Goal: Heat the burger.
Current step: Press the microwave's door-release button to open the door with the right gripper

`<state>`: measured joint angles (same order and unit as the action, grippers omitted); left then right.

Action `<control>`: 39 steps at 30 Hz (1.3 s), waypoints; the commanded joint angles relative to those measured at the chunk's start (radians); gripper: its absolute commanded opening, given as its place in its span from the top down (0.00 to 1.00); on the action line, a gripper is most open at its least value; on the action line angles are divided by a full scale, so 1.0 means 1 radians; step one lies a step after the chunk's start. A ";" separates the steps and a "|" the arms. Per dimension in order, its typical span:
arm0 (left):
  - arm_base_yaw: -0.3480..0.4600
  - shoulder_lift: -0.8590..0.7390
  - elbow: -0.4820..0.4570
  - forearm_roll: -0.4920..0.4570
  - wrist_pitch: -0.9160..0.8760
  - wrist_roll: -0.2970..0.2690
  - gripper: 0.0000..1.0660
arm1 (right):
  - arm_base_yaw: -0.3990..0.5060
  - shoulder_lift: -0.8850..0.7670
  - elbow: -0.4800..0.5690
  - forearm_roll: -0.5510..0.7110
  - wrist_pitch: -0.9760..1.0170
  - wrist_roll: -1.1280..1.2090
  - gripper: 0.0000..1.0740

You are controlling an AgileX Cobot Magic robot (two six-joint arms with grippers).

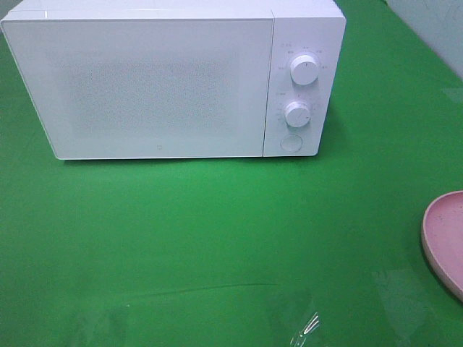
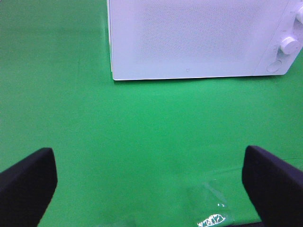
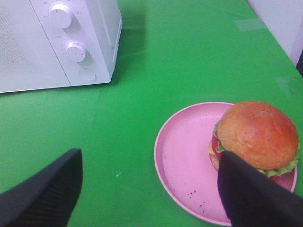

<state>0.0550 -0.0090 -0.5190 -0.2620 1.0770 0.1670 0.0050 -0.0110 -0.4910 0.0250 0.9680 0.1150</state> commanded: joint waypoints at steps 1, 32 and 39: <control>-0.004 -0.013 0.002 -0.004 -0.006 -0.002 0.07 | 0.004 -0.018 0.002 0.005 -0.012 0.006 0.29; -0.004 -0.013 0.002 -0.004 -0.006 -0.002 0.07 | 0.004 0.063 -0.041 -0.002 -0.123 0.013 0.29; -0.004 -0.013 0.002 -0.004 -0.006 -0.002 0.07 | 0.004 0.102 -0.040 -0.025 -0.211 0.013 0.29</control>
<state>0.0550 -0.0090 -0.5190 -0.2620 1.0770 0.1670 0.0050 0.0780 -0.5240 0.0220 0.7960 0.1180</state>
